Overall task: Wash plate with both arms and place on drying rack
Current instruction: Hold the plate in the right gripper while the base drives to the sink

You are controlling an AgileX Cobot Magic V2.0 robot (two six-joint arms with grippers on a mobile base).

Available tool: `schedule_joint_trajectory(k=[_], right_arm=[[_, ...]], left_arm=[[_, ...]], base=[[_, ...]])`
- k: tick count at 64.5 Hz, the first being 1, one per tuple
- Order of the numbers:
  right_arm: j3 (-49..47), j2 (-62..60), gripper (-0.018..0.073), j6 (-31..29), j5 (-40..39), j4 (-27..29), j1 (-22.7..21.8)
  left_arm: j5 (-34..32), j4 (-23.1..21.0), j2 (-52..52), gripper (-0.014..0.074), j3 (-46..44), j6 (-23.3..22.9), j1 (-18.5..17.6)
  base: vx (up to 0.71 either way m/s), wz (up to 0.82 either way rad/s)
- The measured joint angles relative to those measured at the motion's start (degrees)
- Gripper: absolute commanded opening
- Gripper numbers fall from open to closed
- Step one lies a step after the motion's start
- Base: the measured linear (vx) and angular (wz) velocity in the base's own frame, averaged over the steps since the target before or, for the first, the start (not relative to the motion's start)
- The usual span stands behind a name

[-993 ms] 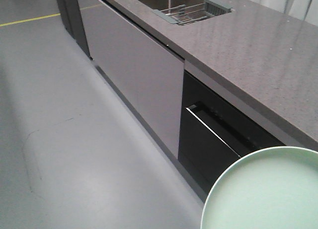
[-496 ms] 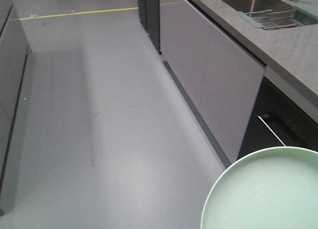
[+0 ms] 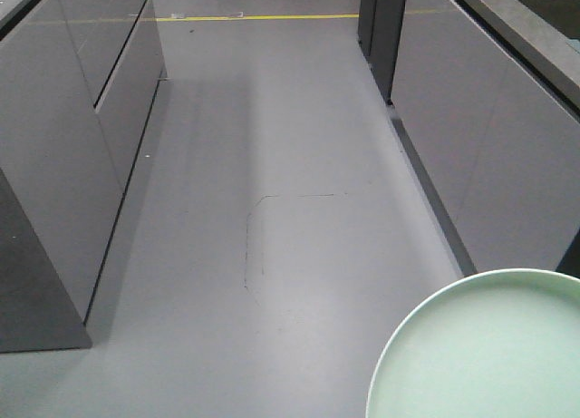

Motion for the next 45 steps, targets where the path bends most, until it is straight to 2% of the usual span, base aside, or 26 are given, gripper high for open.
schedule_joint_trajectory(k=[45], right_arm=[[0.0, 0.0, -0.0005, 0.0, 0.2, 0.0, 0.0]], left_arm=[[0.0, 0.0, 0.0, -0.0006, 0.0, 0.0, 0.0]], base=[[0.11, 0.25]])
